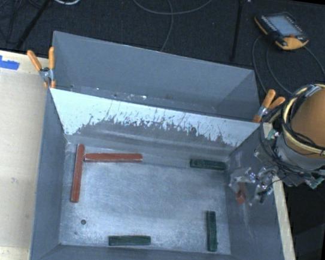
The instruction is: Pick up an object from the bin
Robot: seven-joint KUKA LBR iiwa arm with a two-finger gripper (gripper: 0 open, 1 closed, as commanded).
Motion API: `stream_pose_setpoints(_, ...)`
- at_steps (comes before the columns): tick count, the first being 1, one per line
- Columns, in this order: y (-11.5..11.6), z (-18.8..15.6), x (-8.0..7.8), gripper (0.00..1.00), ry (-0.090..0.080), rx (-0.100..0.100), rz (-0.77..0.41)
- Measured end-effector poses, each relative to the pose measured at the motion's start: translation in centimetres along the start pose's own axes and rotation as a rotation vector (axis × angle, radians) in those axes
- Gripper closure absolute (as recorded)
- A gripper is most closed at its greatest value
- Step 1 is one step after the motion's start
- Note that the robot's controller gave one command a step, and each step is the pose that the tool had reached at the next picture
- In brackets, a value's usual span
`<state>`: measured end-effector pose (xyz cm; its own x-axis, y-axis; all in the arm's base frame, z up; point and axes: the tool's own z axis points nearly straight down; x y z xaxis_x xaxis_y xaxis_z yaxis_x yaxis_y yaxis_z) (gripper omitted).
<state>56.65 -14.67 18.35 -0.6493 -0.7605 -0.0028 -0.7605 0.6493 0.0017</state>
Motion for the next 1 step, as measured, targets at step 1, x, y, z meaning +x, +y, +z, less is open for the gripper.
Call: stream_pose_setpoints(1,0.94,-4.21,1.22,1.0,0.004,-0.007,0.006)
